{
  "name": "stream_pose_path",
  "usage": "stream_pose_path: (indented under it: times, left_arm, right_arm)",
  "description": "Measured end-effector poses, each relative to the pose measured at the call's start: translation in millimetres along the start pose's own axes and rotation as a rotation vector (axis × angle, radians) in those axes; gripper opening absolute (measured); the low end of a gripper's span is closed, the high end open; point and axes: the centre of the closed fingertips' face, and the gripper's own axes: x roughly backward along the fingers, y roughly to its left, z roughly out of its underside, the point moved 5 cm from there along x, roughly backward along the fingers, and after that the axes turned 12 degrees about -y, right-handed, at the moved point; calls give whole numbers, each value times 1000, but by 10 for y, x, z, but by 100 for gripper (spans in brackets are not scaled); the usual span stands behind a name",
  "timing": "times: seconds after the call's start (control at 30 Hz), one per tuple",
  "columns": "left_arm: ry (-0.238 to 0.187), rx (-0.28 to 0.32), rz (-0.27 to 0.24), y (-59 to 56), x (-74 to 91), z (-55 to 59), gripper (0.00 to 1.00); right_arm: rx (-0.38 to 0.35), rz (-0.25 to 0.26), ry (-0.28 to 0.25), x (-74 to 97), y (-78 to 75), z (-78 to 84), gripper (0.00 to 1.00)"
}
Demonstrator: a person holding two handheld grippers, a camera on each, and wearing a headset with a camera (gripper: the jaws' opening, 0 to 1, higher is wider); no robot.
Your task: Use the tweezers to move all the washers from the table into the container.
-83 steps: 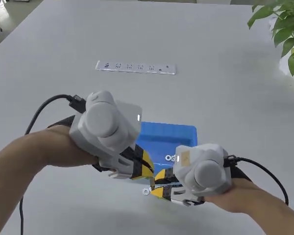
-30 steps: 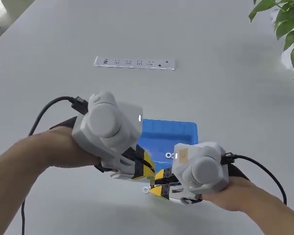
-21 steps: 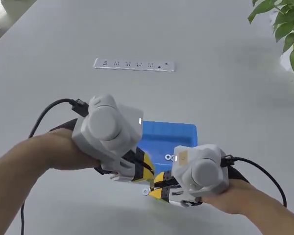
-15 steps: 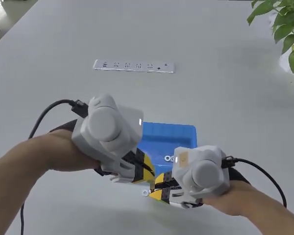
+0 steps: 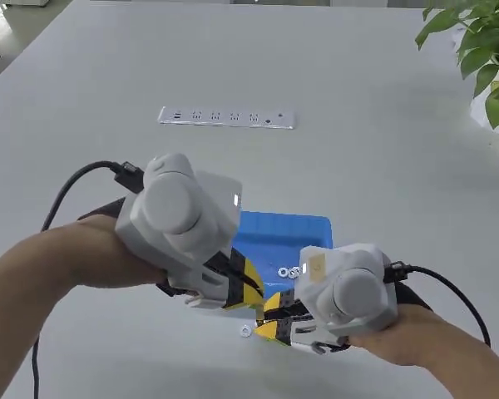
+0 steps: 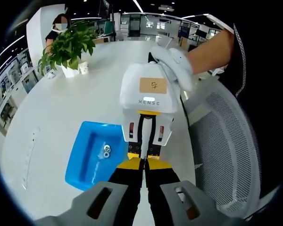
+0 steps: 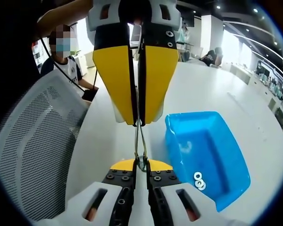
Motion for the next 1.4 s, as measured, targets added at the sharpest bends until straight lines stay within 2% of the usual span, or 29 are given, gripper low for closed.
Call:
stream_pose_path:
  times: [0.57,1.13,1.4]
  left_arm:
    - [8,-21,-14,26,133,-230,5]
    - [6,-53,-25,214,232,-438,5]
    - [8,-62,-31,332,228,-465,5]
  right_arm:
    - [29,2,-14,153,-67,-205,9]
    - [63,22,-22,298,-286,-373,9]
    - [68,34,-23,311,-415,-383,9]
